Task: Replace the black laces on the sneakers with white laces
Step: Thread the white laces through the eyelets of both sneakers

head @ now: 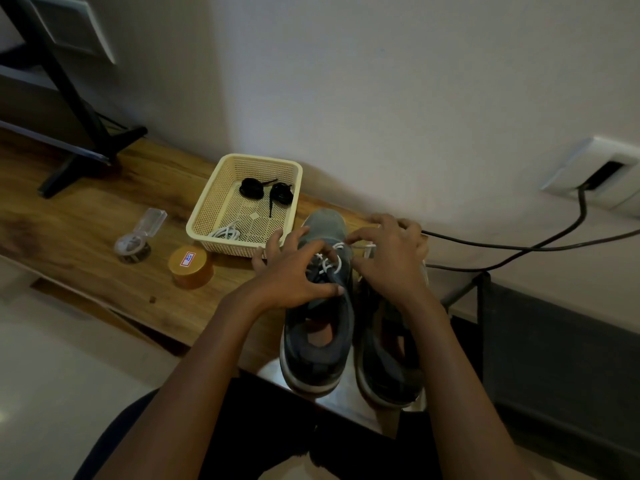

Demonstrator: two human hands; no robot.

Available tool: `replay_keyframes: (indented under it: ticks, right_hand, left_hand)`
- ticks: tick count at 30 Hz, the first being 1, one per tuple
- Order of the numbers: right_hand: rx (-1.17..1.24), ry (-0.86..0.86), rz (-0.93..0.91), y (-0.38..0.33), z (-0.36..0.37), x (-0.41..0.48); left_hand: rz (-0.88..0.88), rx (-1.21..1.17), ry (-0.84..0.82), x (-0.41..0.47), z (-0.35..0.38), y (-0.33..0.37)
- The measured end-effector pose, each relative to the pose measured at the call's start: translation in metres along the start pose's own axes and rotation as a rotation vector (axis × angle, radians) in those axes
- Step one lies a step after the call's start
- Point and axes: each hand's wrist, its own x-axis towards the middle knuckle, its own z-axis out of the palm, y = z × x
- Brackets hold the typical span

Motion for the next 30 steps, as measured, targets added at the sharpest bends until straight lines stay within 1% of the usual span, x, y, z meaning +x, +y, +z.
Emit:
replay_keyframes:
  ticks: [3,8,12,14,16,19,21,24,27,30]
  right_hand:
    - [-0.033,-0.041,-0.041,-0.0023,0.0013,-0.0013]
    - [-0.065,-0.135,-0.077,-0.0031,0.0025,-0.0028]
    - [-0.092,-0.12,-0.069,-0.0032,0.0051,-0.0027]
    - [-0.079,-0.124,-0.066,-0.0026,0.0057,-0.0024]
    - [-0.066,-0.086,-0.069,-0.0015,0.0054,-0.0014]
    - [0.01,0.104,0.006,0.0018,0.0007,0.002]
    - [0.06,0.147,0.051,0.0039,-0.0015,0.0041]
    - [0.117,0.057,0.015,0.0031,0.0001,0.003]
    - [0.049,-0.023,-0.055,0.0012,0.004,0.0009]
    - [-0.049,-0.102,-0.068,0.001,0.0041,-0.0013]
  left_hand:
    - [-0.007,-0.026,0.005,0.0015,0.0001,0.0007]
    - [-0.036,0.017,-0.033,0.0042,0.0003,0.0]
    - [-0.041,-0.007,-0.046,0.0041,0.001,-0.0007]
    - [-0.049,0.018,-0.052,0.0039,0.0013,-0.0018]
    - [-0.057,0.028,-0.056,0.0037,0.0013,-0.0031]
    - [-0.059,-0.017,-0.048,0.002,0.0003,-0.0027]
    - [-0.056,-0.012,-0.048,0.0015,0.0006,-0.0029]
    - [-0.044,-0.03,-0.05,0.0032,0.0011,-0.0049]
    - [-0.029,-0.032,-0.042,0.0028,-0.0003,-0.0048]
    - [-0.026,-0.052,-0.031,0.003,0.0004,-0.0047]
